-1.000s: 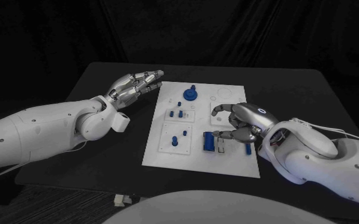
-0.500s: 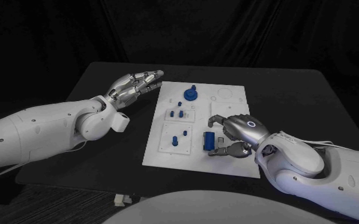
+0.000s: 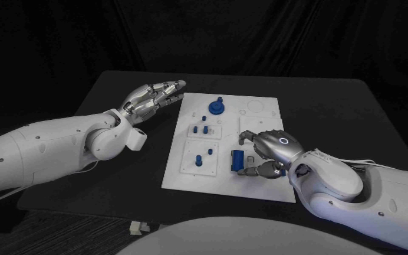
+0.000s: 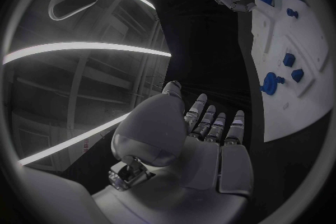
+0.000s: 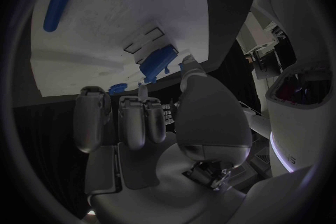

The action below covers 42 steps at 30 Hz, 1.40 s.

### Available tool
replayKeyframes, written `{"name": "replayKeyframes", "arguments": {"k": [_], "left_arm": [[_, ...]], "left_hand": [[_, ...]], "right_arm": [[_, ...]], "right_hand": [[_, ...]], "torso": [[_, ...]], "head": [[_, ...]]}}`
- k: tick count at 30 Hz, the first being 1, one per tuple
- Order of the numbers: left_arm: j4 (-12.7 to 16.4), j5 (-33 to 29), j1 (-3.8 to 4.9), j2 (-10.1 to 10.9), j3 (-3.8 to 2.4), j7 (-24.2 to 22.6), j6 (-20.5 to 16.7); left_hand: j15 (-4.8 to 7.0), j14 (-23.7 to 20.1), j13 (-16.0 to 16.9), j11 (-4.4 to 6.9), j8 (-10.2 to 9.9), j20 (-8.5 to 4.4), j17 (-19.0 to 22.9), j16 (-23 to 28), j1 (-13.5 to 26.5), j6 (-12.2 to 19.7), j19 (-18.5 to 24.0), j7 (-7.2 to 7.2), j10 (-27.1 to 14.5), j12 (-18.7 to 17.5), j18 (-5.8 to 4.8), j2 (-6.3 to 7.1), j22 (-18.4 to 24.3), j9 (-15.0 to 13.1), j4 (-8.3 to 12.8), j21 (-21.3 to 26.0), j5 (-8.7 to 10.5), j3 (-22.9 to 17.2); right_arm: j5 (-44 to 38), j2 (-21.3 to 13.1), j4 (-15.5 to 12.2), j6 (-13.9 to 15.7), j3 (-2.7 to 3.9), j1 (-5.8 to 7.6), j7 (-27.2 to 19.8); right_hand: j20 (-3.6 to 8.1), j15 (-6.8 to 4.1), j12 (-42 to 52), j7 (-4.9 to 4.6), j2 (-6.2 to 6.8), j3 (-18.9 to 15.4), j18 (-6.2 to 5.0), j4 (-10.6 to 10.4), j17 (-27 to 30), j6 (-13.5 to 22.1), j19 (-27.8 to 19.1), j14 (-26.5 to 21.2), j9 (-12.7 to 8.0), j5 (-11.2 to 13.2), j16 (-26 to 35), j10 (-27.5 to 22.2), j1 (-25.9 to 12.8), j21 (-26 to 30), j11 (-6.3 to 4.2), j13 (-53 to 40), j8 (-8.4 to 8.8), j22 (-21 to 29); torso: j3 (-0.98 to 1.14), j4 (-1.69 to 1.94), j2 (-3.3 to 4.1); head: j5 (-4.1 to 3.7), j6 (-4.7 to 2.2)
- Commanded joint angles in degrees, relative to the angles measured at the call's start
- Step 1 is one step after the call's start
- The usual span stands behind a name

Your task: Assemble the parts on the task board

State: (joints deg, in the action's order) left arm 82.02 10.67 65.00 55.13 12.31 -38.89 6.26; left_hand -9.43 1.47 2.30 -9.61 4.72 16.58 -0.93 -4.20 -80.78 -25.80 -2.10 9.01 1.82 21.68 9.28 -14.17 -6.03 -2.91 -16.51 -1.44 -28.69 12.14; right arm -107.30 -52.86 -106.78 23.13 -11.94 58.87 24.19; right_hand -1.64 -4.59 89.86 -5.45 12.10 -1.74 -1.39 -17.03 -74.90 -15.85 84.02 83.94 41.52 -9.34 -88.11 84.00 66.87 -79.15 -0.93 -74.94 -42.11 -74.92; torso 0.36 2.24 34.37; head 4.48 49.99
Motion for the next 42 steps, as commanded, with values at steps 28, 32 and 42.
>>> {"name": "replayKeyframes", "arguments": {"k": [28,32,42], "left_arm": [[0.3,-0.1,-0.13,0.0,-0.05,-1.2,1.3],[0.2,-0.1,-0.13,0.0,-0.05,-1.2,1.4],[0.2,-0.1,-0.14,0.0,-0.05,-1.1,1.5]], "left_hand": [[-0.22,0.0,0.1,0.19,0.4,0.22,-0.1,-0.4,-0.7,-0.6,-0.4,1.29,0.2,0.3,0.47,0.12,-0.1,-0.1,0.2,-0.4,-0.49,-0.2],[-0.22,0.0,0.1,0.19,0.4,0.22,-0.1,-0.4,-0.7,-0.6,-0.4,1.29,0.2,0.3,0.47,0.12,-0.1,-0.1,0.2,-0.4,-0.49,-0.2],[-0.33,0.1,0.1,0.13,0.4,0.24,-0.1,-0.5,-0.9,-0.5,-0.5,1.33,0.2,0.3,0.45,0.05,-0.2,-0.1,0.2,-0.4,-0.54,-0.3]], "right_arm": [[0.0,2.1,2.1,-4.2,0.02,-0.62,1.2],[0.1,2.3,2.3,-4.3,0.02,-0.63,1.1],[0.8,2.3,2.5,-3.6,0.02,-0.71,0.4]], "right_hand": [[-0.18,0.28,0.1,0.33,-3.52,2.8,-0.9,0.4,-11.4,-2.1,3.3,5.2,-5.9,-21.1,0.1,6.0,1.5,0.2,0.38,-15.1,-2.92,-12.0],[-0.18,0.27,0.1,0.36,-3.59,3.0,-0.91,0.5,-11.4,-2.2,3.3,5.2,-6.6,-22.6,0.1,6.0,2.0,0.3,0.36,-15.1,-3.2,-12.0],[-0.02,0.07,0.1,0.57,-3.83,5.4,-0.93,0.5,-11.2,-3.5,3.3,5.2,-9.7,-37.3,0.2,6.0,3.2,0.5,0.13,-15.1,-5.04,-12.0]], "torso": [[-0.01,-0.01,0.01],[0.01,0.01,0.03],[0.0,0.0,0.0]], "head": [[0.18,0.01],[0.01,0.01],[0.15,0.01]]}}
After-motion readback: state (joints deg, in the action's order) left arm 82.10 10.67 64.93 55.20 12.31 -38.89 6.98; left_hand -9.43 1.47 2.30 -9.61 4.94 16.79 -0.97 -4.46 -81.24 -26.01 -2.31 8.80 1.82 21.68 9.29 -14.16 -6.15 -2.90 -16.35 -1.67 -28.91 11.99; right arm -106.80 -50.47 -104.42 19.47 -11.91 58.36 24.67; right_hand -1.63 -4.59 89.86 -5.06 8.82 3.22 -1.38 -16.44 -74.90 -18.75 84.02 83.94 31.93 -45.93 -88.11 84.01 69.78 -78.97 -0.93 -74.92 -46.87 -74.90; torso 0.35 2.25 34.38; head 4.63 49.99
